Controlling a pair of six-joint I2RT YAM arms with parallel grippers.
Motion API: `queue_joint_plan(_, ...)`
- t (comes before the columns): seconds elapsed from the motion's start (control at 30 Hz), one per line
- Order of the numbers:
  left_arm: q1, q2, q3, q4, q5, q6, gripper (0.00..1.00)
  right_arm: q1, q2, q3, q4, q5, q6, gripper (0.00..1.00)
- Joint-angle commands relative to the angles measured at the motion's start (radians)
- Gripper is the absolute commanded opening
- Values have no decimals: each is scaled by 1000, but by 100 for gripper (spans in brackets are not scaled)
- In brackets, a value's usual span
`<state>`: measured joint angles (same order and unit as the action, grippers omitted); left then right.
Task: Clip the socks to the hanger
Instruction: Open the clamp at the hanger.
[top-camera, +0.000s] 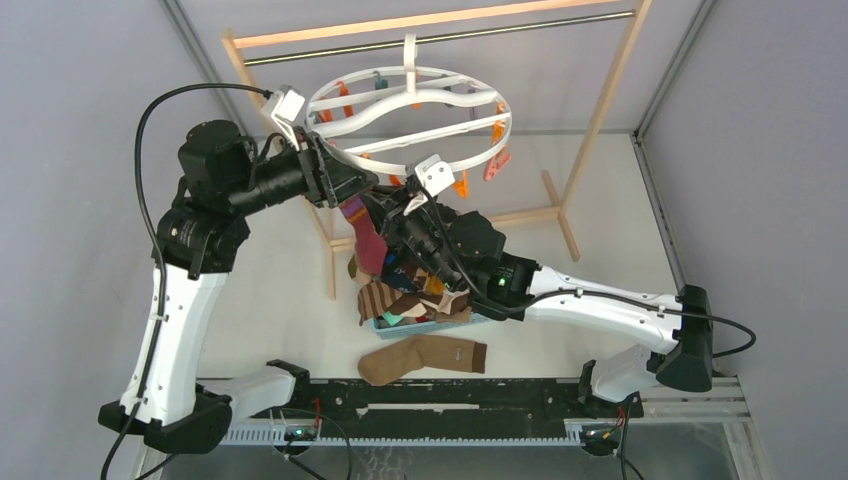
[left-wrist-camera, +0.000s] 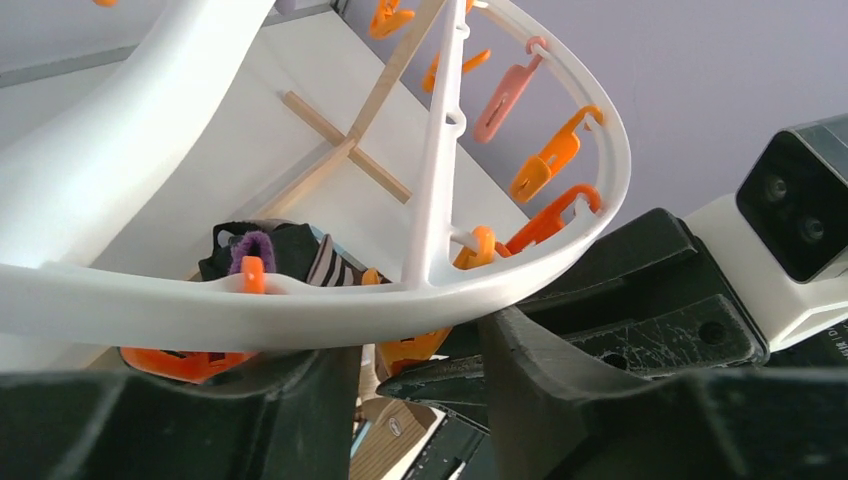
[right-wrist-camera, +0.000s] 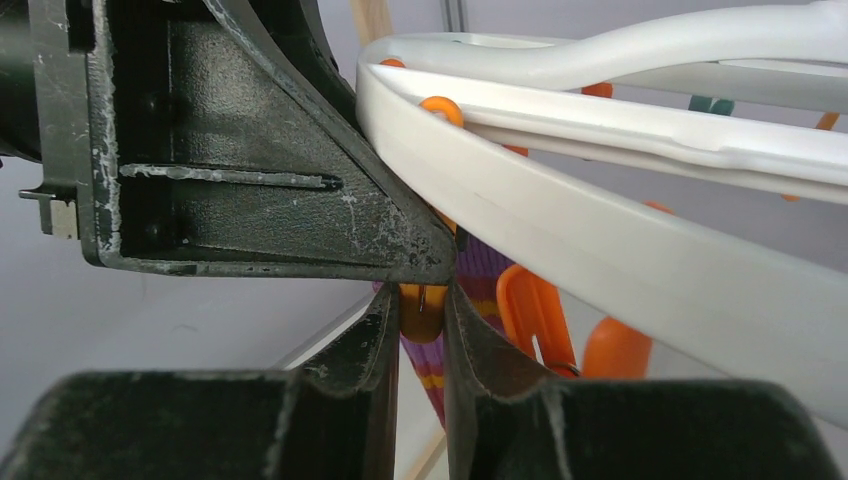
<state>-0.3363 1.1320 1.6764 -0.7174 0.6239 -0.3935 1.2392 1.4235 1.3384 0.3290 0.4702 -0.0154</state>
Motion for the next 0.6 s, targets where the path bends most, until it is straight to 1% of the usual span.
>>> queue_joint_plan(0.0,-5,-3,28,73,-39,2,43,20,7,49,-8,-51,11,13)
queue_joint_plan(0.03,-4,-6,29,72,-51,6,38,19,5,49,-13,-51,11,15)
queue_joint_plan(0.1,-4,-14,25,72,-72,17,25,20,2,48,-26,-51,11,23)
queue_joint_plan(0.17,-5,-23,18,68,-82,23,13,20,-11,43,-39,-49,11,34)
queue_joint_plan(0.2,-4,-25,15,65,-82,27,9,21,-23,32,-43,-49,11,41)
queue_joint_plan(0.23,-4,-30,13,61,-80,28,6,20,-39,20,-49,-53,11,51)
queue_joint_plan(0.27,-5,-32,10,58,-78,29,5,22,-56,8,-63,-56,11,63)
queue_joint_plan(0.3,-5,-35,7,55,-76,30,5,23,-76,-4,-85,-58,30,71)
queue_joint_plan(0.37,-5,-38,6,51,-69,28,4,29,-121,-32,-155,-56,62,80)
queue_joint_plan(0.47,-4,-38,11,45,-63,31,3,46,-210,-130,-282,-50,145,86)
queue_joint_plan(0.57,-4,-37,18,35,-54,33,2,78,-317,-245,-474,-28,287,87)
